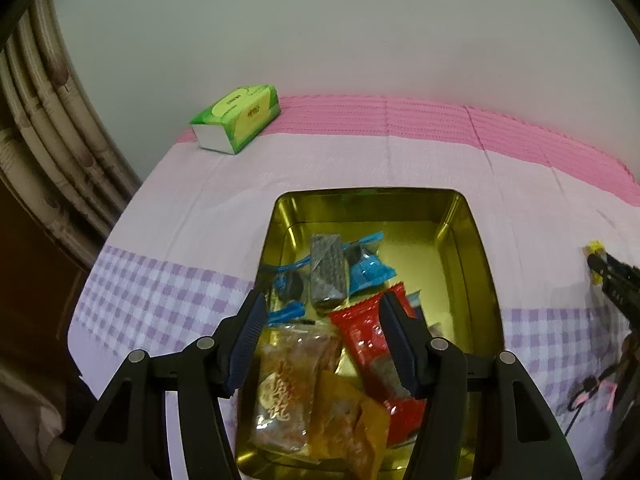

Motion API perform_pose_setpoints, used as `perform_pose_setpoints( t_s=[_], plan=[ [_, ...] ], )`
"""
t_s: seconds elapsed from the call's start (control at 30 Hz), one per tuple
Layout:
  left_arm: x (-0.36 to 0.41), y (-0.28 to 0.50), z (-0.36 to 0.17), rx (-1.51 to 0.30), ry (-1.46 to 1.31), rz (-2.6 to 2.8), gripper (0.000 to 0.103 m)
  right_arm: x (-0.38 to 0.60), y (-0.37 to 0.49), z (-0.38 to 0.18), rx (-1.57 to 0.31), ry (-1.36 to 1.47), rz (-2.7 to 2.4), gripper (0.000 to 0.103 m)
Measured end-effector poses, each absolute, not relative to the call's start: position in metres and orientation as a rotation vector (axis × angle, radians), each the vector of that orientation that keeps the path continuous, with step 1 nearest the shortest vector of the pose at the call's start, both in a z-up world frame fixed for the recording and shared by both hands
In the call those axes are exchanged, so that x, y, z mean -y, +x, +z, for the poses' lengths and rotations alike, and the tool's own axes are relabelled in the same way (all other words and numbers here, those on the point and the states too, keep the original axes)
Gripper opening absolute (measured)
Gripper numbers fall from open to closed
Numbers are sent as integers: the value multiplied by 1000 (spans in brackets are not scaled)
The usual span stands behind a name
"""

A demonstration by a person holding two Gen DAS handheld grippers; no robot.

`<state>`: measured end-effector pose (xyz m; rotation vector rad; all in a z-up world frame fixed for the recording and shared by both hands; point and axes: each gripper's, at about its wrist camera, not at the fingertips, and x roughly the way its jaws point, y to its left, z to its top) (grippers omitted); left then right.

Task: Organize snacks
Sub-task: 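Carry the yellow-wrapped candy into the gold tin and open the right tool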

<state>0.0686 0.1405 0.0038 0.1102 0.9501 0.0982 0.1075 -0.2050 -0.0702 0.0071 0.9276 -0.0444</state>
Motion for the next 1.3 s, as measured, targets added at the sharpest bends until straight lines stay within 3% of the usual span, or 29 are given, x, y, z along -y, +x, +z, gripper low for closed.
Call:
perform_pose_setpoints(
  t_s=[0.33,0.97,1.3],
  plan=[
    [-147,49,7,-886,157,117,60,205,107,-70,-928,7,-45,31],
    [-177,24,-2,-956,72,117,60,206,107,-70,-932,22,-44,32],
    [-177,24,-3,-957,61,103,64,199,104,-67,-961,14,-58,25]
  ],
)
